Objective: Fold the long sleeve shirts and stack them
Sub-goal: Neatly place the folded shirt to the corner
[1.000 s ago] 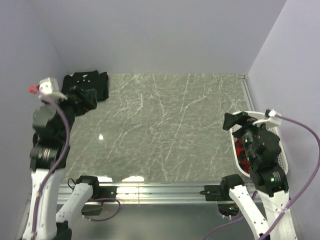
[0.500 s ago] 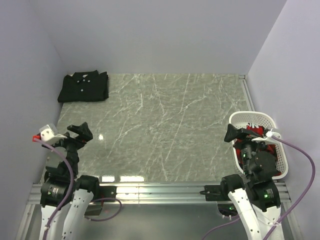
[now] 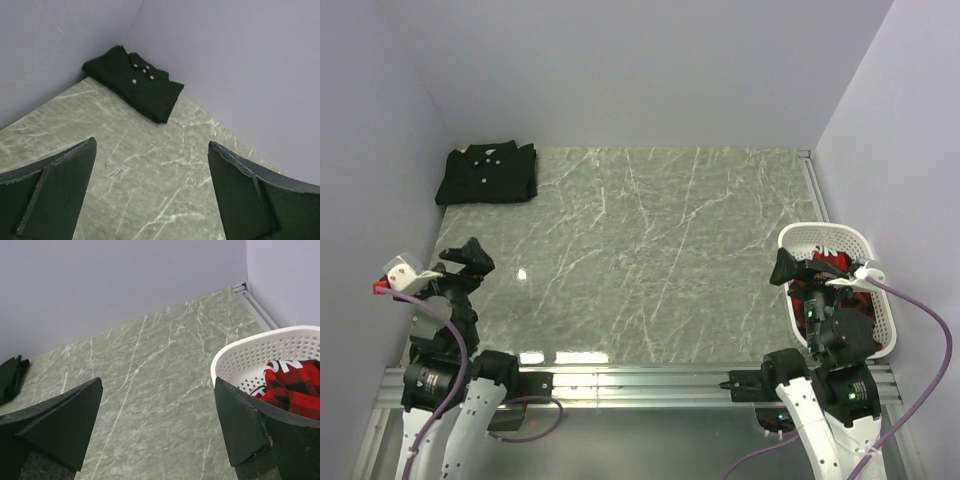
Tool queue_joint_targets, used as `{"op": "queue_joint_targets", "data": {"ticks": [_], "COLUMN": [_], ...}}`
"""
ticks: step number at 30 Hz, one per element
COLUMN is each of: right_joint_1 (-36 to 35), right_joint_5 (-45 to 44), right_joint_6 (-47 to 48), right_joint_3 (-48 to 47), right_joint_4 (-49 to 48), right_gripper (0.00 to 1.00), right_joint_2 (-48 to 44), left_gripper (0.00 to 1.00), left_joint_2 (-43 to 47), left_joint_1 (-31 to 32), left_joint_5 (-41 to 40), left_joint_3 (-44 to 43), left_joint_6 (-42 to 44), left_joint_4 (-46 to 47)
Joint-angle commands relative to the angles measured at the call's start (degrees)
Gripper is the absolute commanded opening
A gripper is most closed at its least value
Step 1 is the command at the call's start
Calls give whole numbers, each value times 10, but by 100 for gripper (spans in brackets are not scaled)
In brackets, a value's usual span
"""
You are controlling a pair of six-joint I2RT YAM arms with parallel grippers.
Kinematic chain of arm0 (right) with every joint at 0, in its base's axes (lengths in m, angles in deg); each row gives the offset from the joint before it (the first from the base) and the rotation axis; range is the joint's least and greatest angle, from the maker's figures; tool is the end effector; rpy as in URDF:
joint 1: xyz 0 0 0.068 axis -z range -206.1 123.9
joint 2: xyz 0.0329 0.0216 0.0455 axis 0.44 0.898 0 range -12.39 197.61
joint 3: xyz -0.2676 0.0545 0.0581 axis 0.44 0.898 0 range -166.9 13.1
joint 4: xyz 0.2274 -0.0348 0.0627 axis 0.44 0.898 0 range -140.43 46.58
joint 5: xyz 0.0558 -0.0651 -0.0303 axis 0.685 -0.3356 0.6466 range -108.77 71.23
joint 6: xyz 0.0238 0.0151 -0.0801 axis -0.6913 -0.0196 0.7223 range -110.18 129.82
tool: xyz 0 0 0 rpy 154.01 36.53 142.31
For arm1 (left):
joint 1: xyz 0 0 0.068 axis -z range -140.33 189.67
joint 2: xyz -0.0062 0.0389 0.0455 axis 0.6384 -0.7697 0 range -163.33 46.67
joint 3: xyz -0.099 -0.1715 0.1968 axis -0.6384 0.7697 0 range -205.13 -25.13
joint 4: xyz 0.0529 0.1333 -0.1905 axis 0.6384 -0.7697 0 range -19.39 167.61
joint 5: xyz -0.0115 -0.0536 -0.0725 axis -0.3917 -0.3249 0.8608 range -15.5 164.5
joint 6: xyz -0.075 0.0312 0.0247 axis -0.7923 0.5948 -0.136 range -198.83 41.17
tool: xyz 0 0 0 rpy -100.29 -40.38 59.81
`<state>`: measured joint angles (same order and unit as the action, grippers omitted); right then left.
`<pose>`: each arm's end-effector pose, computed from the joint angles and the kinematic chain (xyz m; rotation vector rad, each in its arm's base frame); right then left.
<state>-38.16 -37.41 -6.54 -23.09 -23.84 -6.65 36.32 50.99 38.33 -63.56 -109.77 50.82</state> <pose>0.0585 -0.0119 0.3136 0.3164 1.4753 0.1538 0.0618 0.0325 0.3217 -0.7360 1.3680 -0.0944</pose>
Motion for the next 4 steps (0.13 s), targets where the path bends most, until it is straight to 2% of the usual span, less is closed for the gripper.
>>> {"op": "queue_joint_targets", "data": {"ticks": [1,4], "right_joint_1": [3,2], "right_joint_5": [-6,5], "right_joint_6": [14,15], "right_joint_3": [4,5], "right_joint_4": [-24,-29], "right_gripper": [100,100], "right_joint_2": [-6,-6], "left_gripper": [99,99], "left_joint_2": [-3,2], "left_joint_1": [2,3], "left_joint_5": [-32,-42], "left_joint_3": [10,14], "left_joint_6": [-1,5], "left_joint_4": [53,79]}}
